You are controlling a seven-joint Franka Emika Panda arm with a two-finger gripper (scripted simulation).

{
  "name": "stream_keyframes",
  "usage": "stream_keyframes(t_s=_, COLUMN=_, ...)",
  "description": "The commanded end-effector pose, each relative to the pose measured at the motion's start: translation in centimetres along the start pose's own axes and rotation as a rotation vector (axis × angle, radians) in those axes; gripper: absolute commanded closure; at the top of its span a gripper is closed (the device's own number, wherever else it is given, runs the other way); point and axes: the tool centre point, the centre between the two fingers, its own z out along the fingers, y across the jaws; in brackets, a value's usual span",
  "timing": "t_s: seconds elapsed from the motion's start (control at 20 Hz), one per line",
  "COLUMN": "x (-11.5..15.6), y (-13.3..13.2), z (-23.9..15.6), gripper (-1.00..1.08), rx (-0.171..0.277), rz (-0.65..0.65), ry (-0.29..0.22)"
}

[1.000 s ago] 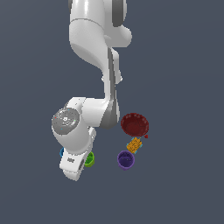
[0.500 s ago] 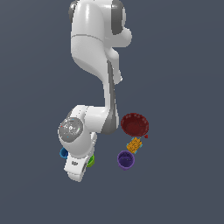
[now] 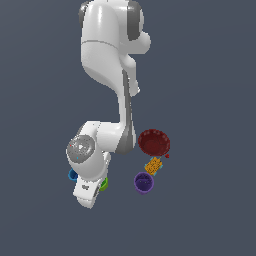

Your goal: Pick up a designated object from a clutter of objects.

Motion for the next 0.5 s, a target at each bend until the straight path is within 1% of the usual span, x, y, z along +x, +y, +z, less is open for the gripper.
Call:
stream_keyframes(t_s=0.0, x=0.0, y=0.03, z=-0.04, gripper=1.08, rx=-0.001, rz=0.0, ry=0.0)
stream_keyframes(t_s=0.45, x=0.35, y=-0.29, z=-0.83, gripper=1.08, rx=0.0, rz=0.0, ry=0.0)
